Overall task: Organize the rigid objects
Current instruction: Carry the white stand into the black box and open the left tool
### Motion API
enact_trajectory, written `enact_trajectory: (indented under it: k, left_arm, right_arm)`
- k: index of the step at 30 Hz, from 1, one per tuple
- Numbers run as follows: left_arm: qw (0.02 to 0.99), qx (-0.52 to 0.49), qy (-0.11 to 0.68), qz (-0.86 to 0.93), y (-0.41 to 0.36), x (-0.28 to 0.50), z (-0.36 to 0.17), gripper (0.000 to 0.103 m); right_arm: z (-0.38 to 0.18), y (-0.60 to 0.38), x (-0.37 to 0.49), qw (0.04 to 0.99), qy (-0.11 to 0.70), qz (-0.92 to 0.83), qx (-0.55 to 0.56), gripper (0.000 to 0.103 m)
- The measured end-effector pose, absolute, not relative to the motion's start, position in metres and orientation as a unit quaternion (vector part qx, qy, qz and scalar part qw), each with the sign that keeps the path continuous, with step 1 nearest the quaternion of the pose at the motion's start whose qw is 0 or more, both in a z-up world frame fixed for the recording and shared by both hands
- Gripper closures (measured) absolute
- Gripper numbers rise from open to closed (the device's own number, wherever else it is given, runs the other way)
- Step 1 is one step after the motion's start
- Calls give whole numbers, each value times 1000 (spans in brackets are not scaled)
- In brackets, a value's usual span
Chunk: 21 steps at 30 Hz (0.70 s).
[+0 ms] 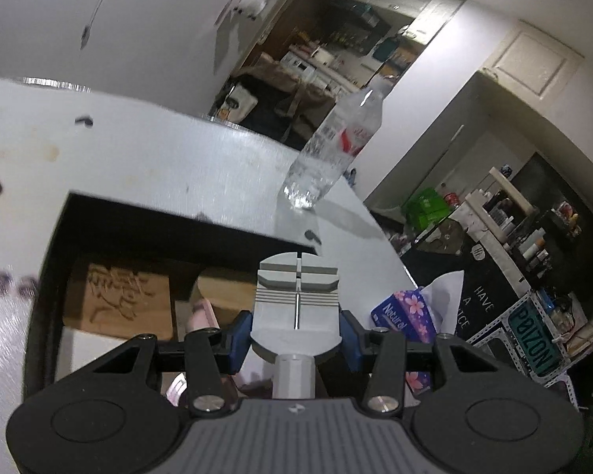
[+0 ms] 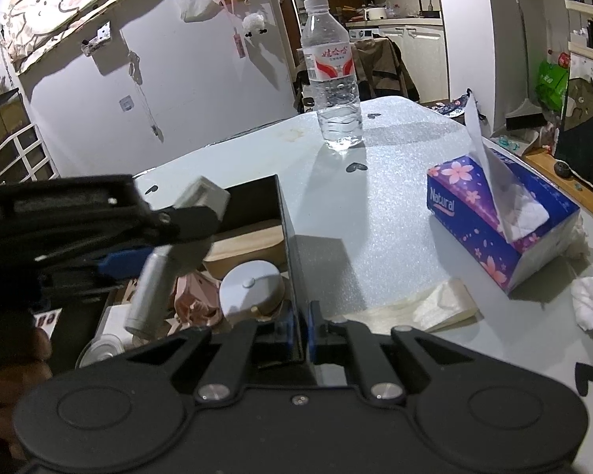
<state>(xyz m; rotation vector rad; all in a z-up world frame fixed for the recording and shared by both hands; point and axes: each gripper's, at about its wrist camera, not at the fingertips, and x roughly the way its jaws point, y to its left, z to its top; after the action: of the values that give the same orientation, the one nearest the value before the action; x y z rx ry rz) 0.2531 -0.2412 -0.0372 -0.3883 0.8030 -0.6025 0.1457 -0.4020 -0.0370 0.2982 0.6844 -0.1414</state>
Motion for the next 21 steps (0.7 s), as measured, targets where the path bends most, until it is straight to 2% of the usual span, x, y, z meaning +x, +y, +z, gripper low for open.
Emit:
enact_trajectory:
  k: [6, 7, 13, 21]
  left_arm:
    - [846, -202, 410, -274, -244, 258, -47, 52]
    - [844, -207, 414, -271, -244, 259, -49, 43]
    - [848, -198, 404, -281, -243, 255, -44, 26]
    - [859, -179, 380, -293, -237, 247, -34, 20]
  right_arm:
    - [-37, -402, 145, 928, 334, -67, 148, 96]
    - [-37, -403, 146, 928, 334, -67, 149, 96]
    - [-37, -403, 146, 928, 335, -67, 148, 96]
    - [-38, -402, 149, 927, 339, -71, 145, 96]
